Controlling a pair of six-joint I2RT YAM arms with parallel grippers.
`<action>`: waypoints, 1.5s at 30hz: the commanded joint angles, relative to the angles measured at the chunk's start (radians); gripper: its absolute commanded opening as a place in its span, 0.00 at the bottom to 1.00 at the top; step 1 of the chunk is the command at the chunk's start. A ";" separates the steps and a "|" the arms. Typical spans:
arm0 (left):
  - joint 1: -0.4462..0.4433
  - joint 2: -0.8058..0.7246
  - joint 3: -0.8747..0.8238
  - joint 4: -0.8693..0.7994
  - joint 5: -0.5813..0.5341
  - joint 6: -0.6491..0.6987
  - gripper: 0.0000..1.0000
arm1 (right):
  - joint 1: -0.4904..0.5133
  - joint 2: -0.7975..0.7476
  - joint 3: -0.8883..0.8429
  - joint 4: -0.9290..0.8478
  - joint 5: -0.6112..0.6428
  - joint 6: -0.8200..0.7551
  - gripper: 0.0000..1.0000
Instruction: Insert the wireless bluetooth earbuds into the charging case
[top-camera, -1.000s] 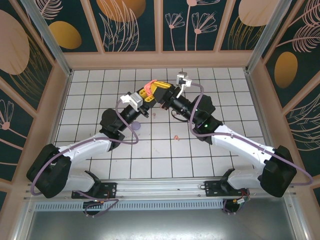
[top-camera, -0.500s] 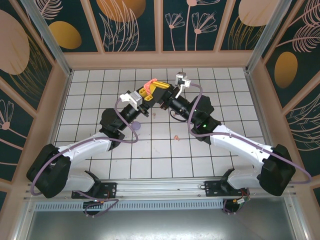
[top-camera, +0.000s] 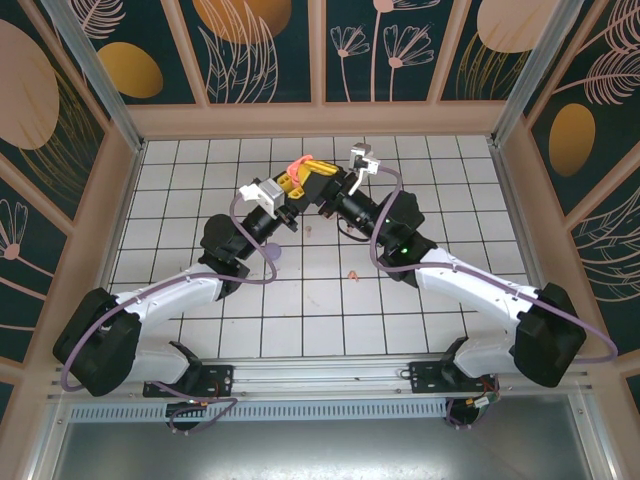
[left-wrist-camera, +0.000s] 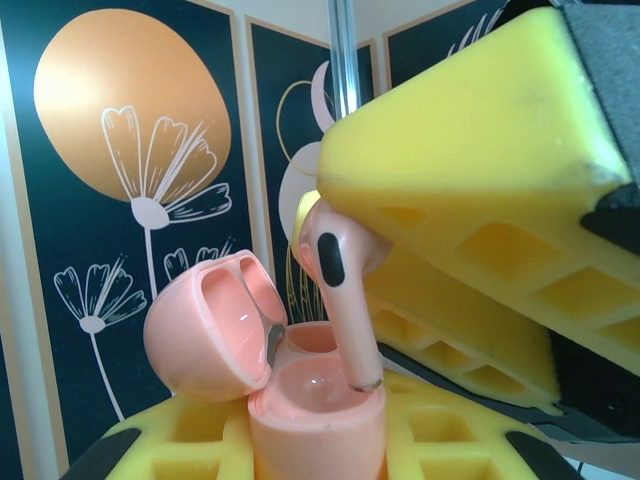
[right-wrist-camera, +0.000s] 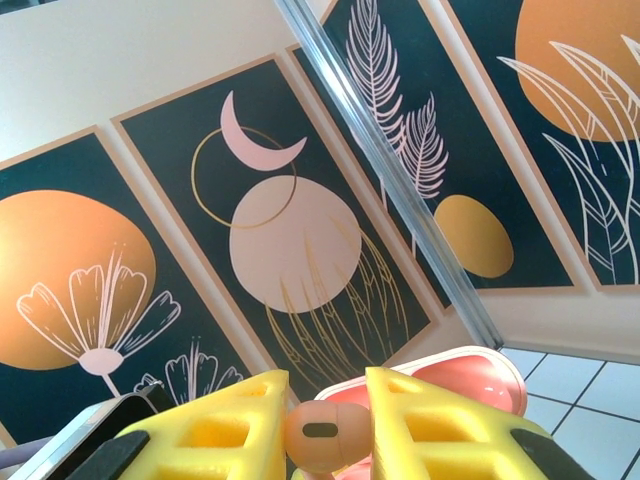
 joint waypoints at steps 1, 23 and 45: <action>-0.010 -0.014 0.030 -0.005 0.046 0.008 0.00 | 0.021 0.022 0.019 0.007 0.017 -0.029 0.24; -0.010 -0.040 0.033 -0.030 0.060 0.037 0.00 | 0.034 0.034 0.019 -0.070 0.116 -0.103 0.22; -0.010 -0.066 0.057 -0.041 0.070 0.044 0.00 | 0.022 0.013 -0.011 -0.107 0.064 -0.106 0.21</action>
